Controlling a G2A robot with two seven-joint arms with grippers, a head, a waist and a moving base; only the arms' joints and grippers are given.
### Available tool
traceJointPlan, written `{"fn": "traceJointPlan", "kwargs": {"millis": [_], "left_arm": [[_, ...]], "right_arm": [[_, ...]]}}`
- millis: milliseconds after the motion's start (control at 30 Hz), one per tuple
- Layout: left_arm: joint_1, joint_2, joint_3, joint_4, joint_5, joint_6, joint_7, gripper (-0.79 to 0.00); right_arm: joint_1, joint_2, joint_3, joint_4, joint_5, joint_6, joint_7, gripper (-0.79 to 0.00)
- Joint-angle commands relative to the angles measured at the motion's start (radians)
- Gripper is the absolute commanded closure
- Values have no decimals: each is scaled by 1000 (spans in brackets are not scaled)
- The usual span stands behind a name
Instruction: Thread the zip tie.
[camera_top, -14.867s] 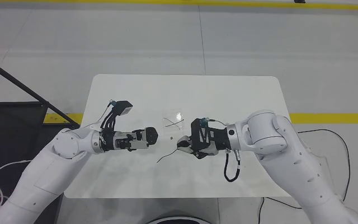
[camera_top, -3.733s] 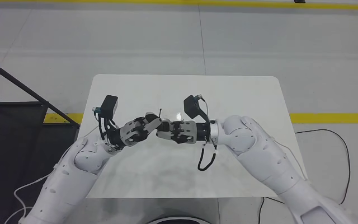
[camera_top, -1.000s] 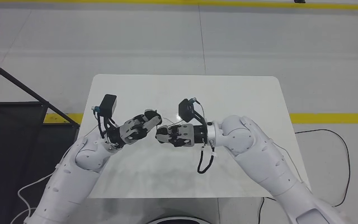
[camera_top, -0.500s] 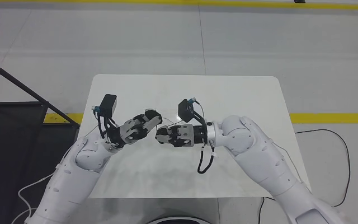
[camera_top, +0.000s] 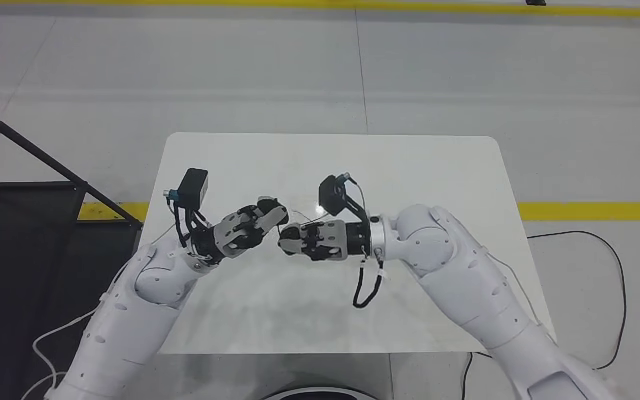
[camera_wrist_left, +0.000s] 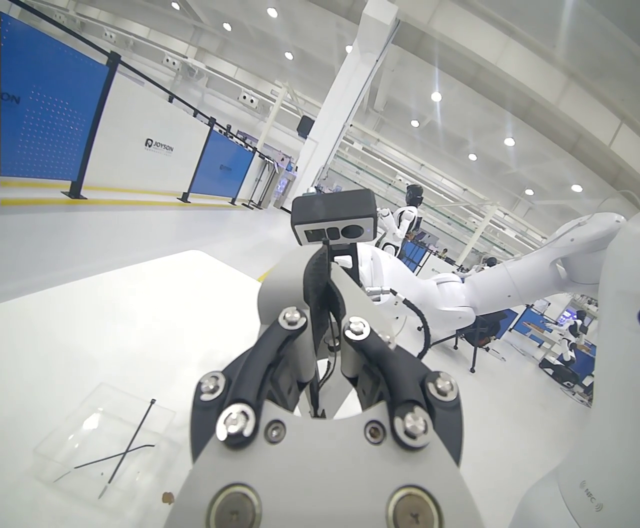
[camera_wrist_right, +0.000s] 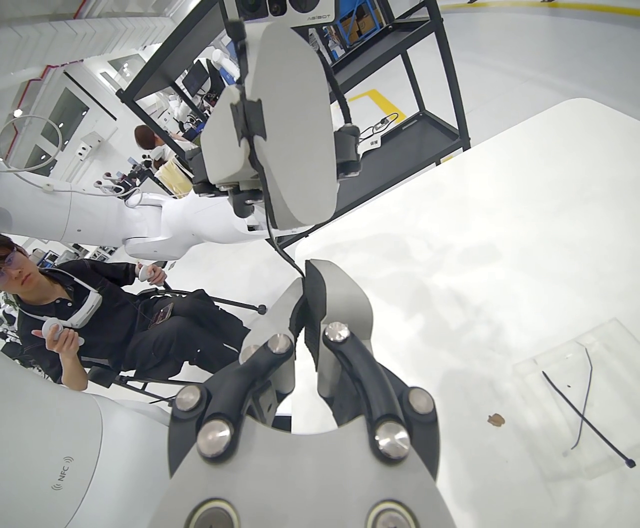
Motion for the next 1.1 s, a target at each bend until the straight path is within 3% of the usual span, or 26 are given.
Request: {"fn": "traceJointPlan", "kwargs": {"millis": [0,33,200,367,433,833,933,1067], "left_arm": [[-1,0,-3,3,0,-1,1,0],[-1,0,-8,3,1,-1,2,0],[22,6,-49,-8,-7,-1,6,0],[52,18,-65,-36,-20,-1,-26,0],[60,22,-67,-47,-14,-1,-40,0],[72,28,-68,-74,2,-1,-53,0],[77,24,-75,-89,45,42,-23,0],[91,7,-69,-75,136,52,106,0]], "right_arm": [[0,1,9,6,9,6,-3,-748],[-2,3,17,10,11,7,-3,-785],[-25,21,66,39,43,58,50,-785],[-17,34,101,87,57,203,127,-785],[-9,36,120,110,45,269,107,-785],[-15,35,116,101,25,287,94,-785],[-7,30,104,99,-47,394,44,-785],[17,14,65,94,-154,602,-20,-785]]}}
